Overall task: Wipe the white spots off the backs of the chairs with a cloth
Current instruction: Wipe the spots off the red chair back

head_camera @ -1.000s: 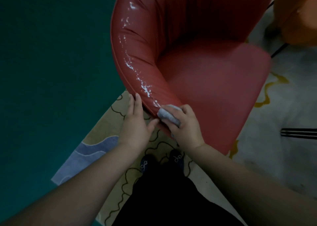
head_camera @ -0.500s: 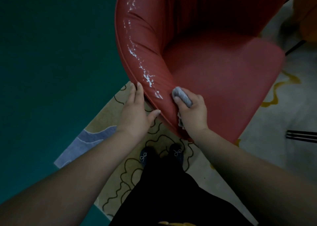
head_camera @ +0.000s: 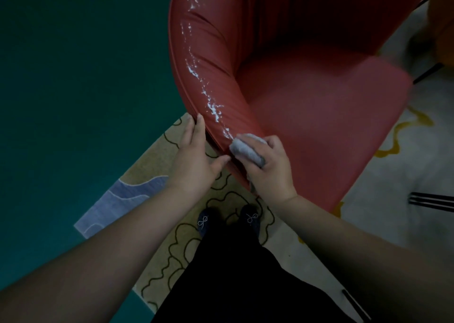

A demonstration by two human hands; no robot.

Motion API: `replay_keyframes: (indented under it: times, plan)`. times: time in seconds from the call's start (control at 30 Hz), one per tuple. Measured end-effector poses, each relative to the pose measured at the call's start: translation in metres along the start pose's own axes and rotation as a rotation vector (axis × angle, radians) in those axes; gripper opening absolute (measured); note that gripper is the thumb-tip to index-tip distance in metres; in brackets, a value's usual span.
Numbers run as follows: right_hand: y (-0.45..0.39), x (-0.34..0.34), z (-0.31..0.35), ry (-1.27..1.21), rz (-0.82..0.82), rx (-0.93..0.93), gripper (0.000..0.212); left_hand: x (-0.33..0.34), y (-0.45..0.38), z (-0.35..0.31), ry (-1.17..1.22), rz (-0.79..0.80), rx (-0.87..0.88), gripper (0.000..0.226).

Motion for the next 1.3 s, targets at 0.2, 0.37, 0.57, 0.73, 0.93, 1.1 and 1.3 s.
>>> replay_keyframes:
  times: [0.2,0.37,0.57,0.73,0.93,1.1,1.3]
  plan:
    - [-0.031,-0.005,-0.007,-0.249,-0.151,0.262,0.028,-0.003,-0.005,-0.002,0.279,0.019,-0.013,0.111]
    - [-0.038,0.011,0.010,0.033,-0.010,-0.107,0.037,-0.009,-0.017,0.003,0.441,0.084,0.003,0.114]
    - [-0.045,0.011,0.004,-0.015,-0.076,-0.050,0.035,-0.002,-0.020,0.005,0.454,0.077,-0.036,0.122]
    - [-0.060,0.010,0.005,0.071,0.008,-0.075,0.035,0.000,-0.023,0.008,0.401,0.047,-0.051,0.122]
    - [-0.056,0.010,0.008,0.033,0.058,-0.118,0.038,0.000,-0.022,0.005,0.318,0.047,-0.056,0.121]
    - [-0.081,0.014,0.013,0.007,0.038,-0.055,0.034,-0.001,-0.024,0.003,0.296,0.055,-0.071,0.123]
    - [-0.067,0.011,0.011,0.220,0.168,-0.266,0.044,-0.001,-0.024,-0.001,0.239,0.045,-0.102,0.120]
Point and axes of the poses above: each hand's wrist, its own y-axis away from the middle knuckle, its own x-axis out of the palm, z = x × y, the point moved 2 cm from there along -y, towards the middle knuckle, and after that the axes turned 10 degrees about z, right-handed, at the moved point
